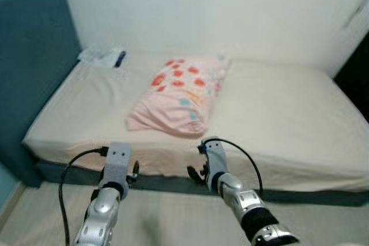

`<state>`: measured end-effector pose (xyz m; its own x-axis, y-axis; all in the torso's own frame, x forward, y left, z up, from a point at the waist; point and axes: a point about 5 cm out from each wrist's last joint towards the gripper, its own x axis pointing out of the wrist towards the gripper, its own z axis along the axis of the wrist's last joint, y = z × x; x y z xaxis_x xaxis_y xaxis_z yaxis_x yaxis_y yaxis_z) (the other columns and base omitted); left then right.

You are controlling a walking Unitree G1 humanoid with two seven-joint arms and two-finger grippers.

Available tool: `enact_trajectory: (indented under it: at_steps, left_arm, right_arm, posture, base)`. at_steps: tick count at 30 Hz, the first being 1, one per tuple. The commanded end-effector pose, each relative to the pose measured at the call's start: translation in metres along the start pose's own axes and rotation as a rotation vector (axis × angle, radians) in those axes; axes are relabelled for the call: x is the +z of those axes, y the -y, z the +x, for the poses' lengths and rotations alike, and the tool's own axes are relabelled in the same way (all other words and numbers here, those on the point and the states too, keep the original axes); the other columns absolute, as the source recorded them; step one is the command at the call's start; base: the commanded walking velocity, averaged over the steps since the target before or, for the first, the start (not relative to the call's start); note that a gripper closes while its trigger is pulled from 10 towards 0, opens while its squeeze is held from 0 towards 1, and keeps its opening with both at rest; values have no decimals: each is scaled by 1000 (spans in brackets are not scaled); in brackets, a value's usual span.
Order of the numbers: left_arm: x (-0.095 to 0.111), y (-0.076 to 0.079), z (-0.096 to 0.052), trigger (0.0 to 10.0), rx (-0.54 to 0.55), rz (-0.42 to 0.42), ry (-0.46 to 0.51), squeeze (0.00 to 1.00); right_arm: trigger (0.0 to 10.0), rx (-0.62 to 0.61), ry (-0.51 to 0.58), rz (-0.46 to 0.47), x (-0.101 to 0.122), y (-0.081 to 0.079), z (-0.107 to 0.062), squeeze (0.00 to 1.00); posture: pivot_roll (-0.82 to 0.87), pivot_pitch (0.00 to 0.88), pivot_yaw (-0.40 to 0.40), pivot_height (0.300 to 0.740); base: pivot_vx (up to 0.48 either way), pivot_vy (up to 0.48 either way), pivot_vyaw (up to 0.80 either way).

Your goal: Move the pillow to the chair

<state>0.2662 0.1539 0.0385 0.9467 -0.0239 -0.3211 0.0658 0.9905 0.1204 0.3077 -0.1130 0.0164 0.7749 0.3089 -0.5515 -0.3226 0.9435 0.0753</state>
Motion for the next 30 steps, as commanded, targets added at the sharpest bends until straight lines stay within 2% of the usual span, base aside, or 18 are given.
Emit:
enact_trajectory:
  at_steps: [1, 11, 21, 30]
  left_arm:
    - [-4, 3, -1, 10000, -12, -8, -18, 0]
    - [-4, 4, 0, 10000, -29, -24, -28, 0]
    - [-3, 5, 1, 10000, -35, -134, -44, 0]
    - [-4, 4, 2, 10000, -44, -103, -51, 0]
  right_arm:
    - [10000, -5, -1, 5, -1, 0, 0, 0]
    - [10000, -7, 19, -5, 3, -1, 1, 0]
    - [10000, 1, 22, -14, 5, -1, 1, 0]
    - [10000, 5, 26, -17, 6, -2, 2, 0]
  posture:
    - [100, 17, -46, 723]
    - [97, 8, -47, 723]
    - [96, 0, -51, 723]
    - [97, 0, -52, 723]
  base:
    - [0, 0, -800]
    - [0, 0, -49]
    - [0, 0, 0]
    - [0, 0, 0]
